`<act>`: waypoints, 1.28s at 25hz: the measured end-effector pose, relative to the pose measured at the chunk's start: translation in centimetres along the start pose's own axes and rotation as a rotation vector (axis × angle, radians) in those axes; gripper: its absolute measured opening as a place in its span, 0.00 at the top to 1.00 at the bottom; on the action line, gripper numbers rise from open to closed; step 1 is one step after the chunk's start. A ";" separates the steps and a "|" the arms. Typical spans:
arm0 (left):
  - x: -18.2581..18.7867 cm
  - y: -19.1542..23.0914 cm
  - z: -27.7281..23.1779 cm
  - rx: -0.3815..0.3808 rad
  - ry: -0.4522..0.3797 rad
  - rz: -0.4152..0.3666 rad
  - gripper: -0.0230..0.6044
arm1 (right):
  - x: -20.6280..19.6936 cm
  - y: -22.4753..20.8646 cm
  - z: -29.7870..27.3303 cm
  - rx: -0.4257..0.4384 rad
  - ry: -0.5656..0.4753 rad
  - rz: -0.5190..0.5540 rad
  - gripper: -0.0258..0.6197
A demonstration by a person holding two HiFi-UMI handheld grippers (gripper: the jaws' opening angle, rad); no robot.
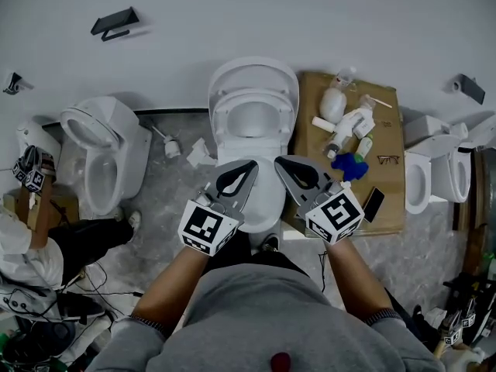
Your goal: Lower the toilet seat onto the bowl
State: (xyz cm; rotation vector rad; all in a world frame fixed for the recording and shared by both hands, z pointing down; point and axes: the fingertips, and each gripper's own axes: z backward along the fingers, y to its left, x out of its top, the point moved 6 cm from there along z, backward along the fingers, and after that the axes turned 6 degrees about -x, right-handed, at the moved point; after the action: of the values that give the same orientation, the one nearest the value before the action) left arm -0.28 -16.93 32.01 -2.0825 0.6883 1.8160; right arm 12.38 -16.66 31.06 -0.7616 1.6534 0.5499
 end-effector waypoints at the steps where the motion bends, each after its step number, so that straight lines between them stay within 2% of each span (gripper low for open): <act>1: -0.1 0.6 -0.3 0.002 0.002 0.001 0.95 | 0.0 -0.4 -0.6 -0.001 0.005 0.000 0.94; 8: -0.8 4.9 -2.3 0.004 0.014 0.013 0.95 | -1.1 -3.5 -4.9 -0.035 0.079 0.014 0.94; 15: -2.2 9.1 -4.2 -0.008 0.051 0.000 0.95 | -2.4 -6.3 -9.7 -0.015 0.215 0.062 0.93; 16: -2.4 9.7 -4.5 -0.009 0.058 0.004 0.95 | -2.6 -6.7 -10.4 -0.011 0.238 0.071 0.93; 18: -2.9 10.7 -5.1 -0.009 0.062 0.010 0.95 | -3.3 -7.6 -11.6 -0.005 0.288 0.093 0.86; 28: -5.9 15.5 -7.5 0.014 0.084 0.024 0.95 | -5.9 -10.8 -17.1 0.035 0.503 0.286 0.83; 32: -6.5 16.9 -7.5 0.015 0.057 0.044 0.95 | -6.2 -11.3 -19.3 0.042 0.567 0.380 0.81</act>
State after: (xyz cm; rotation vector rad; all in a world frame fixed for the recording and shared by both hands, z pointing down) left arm -3.50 -33.98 41.08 -2.1330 0.7659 1.7742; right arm 8.49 -36.91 41.73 -0.6030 2.3569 0.5931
